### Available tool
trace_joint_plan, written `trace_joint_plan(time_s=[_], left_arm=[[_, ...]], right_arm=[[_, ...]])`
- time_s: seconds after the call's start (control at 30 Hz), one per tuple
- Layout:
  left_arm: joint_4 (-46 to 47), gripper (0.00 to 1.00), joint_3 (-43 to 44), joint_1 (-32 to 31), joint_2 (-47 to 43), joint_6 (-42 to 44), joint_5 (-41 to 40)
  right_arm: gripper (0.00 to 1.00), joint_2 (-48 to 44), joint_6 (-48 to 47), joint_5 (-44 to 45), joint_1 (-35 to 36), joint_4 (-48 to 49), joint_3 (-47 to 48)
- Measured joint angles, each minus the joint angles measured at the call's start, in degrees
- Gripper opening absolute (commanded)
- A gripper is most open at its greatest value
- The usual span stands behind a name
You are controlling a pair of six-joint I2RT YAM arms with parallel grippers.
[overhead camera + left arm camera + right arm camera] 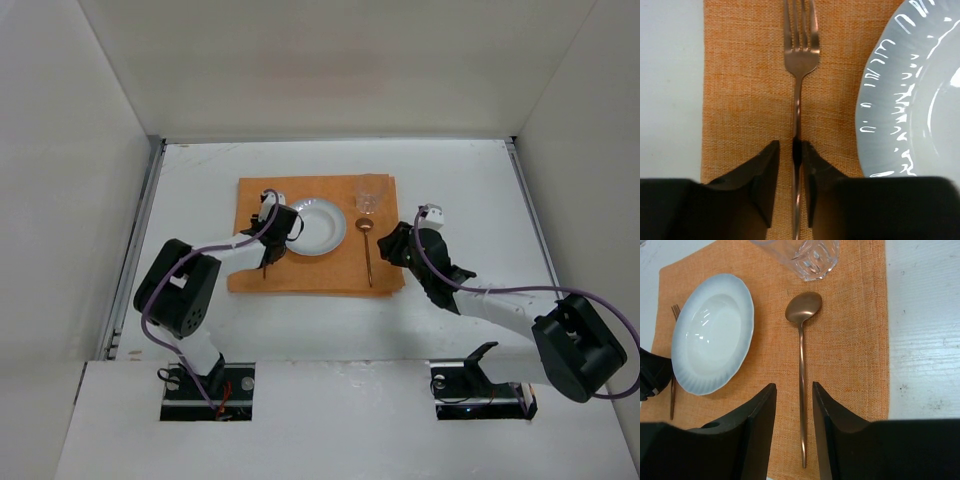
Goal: Set the dinner table for one person
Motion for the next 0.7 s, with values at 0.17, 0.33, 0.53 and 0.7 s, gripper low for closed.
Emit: trace_joint_plan(time_s=[0.17,0.33,0.53,0.7], left_arm=[[-3.48,0.45,-0.04,-0.42,-4.26,-1.11,-2.69],[-4.17,0.52,-0.5,-0.85,-17.22,-4.15,-3.78],[-2.97,0.52,-5.25,1.18,-31.87,-11.02,-3.65],[-3.87,0.52,-13.31,5.95,-36.39,-19.69,-2.36]], right_arm=[[0.5,-0.02,-0.17,0.85,0.0,0.02,0.0],[0.52,-0.63,-0.22,2.05,0.0,-0.02,0.0],[0.46,-1.79,-0.42,4.37,0.07,0.09,-0.02],[0.0,-1.88,-0.83,6.56,0.11,0.15,-0.07]])
